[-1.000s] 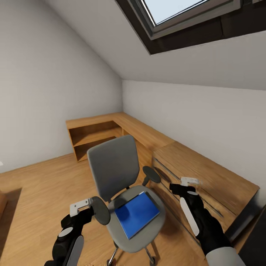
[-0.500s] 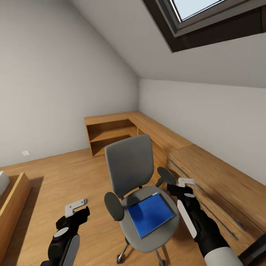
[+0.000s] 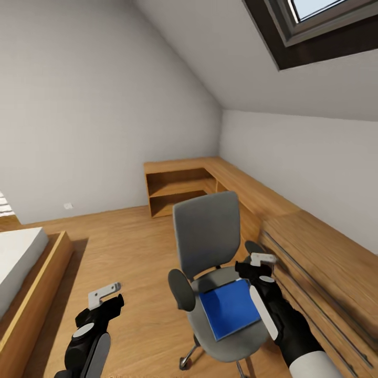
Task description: In the bedroom, organize the workspace by keeping the computer under the desk, ensuring the monitor is on the desk, placing the keyboard on the desk next to the monitor, placing the mouse on the desk next to the keyboard, moving the folder from the swivel chair onto the desk next to the mouse, stacking the notebook on top of the folder with the pen on top of the notebook, and positioning the swivel chair next to the desk.
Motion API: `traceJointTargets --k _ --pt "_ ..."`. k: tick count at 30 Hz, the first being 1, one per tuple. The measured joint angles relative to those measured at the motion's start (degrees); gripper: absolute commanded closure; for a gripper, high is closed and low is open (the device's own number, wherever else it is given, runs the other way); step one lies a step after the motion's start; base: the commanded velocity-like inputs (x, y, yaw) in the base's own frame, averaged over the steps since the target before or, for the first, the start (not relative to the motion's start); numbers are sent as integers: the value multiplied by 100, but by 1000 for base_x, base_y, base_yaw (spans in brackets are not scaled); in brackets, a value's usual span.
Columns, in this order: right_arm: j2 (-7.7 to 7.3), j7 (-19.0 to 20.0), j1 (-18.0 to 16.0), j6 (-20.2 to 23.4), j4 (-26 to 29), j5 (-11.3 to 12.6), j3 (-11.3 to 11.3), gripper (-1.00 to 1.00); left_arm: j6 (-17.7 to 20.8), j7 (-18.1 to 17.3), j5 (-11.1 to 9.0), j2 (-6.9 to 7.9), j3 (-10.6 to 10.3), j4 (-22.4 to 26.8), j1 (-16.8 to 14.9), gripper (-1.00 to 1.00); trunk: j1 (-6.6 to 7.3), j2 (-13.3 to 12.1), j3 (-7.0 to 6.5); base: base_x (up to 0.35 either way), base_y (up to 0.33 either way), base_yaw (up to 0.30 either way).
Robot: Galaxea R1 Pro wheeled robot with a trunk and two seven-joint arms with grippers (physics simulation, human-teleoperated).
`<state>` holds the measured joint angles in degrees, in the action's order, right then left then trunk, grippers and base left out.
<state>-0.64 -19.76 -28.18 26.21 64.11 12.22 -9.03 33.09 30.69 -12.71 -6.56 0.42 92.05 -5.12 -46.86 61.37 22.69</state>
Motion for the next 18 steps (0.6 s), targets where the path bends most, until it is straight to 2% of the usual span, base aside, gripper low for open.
traceJointTargets --k 14,18 --pt "-5 1 0 -10 -48 17 -15 -100 0 6 -13 -16 10 68 1 -100 0 0 53 0 0 272" --pt "-10 18 0 -6 -43 23 -1 -100 0 10 -14 -17 9 69 0 -100 0 0 66 0 0 165"
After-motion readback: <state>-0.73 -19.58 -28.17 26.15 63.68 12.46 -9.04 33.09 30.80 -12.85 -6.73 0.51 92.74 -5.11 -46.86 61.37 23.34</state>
